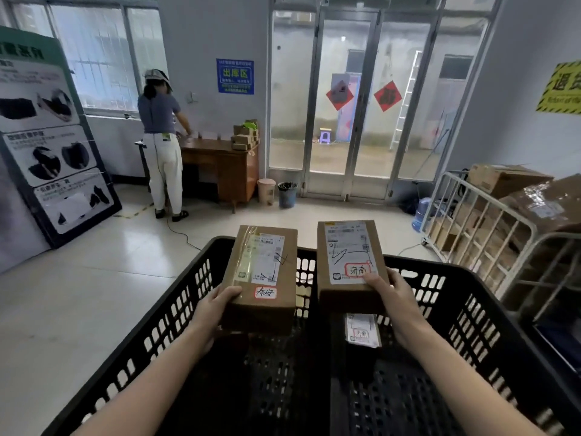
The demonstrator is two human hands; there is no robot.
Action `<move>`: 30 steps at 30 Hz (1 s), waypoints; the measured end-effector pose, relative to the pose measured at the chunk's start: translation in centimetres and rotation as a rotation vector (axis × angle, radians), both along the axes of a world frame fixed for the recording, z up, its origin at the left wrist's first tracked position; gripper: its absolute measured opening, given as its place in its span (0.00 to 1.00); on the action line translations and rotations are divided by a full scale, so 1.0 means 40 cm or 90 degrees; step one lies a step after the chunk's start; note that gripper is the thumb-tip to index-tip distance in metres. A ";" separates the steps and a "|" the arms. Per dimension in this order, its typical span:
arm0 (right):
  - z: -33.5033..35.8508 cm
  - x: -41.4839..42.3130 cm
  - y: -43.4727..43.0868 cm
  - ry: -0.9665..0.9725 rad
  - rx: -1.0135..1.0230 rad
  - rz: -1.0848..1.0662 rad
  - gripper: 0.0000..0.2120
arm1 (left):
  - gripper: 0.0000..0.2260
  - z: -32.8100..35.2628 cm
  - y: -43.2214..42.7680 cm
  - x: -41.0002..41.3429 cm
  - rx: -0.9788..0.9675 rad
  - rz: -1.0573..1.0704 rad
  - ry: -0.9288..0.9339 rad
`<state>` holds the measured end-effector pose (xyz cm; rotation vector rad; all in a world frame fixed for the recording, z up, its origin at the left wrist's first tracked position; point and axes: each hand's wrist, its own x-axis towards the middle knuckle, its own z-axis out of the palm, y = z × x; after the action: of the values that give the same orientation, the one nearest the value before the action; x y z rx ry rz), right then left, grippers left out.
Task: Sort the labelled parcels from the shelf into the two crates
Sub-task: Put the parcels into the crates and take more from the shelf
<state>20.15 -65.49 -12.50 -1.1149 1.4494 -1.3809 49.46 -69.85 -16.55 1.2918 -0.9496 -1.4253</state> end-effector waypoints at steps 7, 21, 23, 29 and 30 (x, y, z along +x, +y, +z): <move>-0.088 -0.144 0.032 -0.068 0.064 -0.125 0.35 | 0.20 -0.134 -0.066 -0.042 0.066 0.012 -0.057; -0.247 -0.220 0.015 -0.105 0.176 -0.128 0.32 | 0.21 -0.300 -0.093 -0.108 0.105 -0.057 -0.207; -0.260 -0.221 0.016 -0.102 0.180 -0.120 0.38 | 0.21 -0.319 -0.093 -0.119 0.115 -0.079 -0.206; -0.299 -0.232 0.018 -0.097 0.197 -0.121 0.56 | 0.20 -0.386 -0.095 -0.147 0.143 -0.104 -0.222; -0.303 -0.231 0.017 -0.100 0.199 -0.117 0.56 | 0.20 -0.390 -0.097 -0.147 0.146 -0.111 -0.233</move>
<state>10.90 -64.82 -24.63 -0.6750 1.6156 -1.2770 43.59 -73.75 -32.16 1.7155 -1.1883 -1.4920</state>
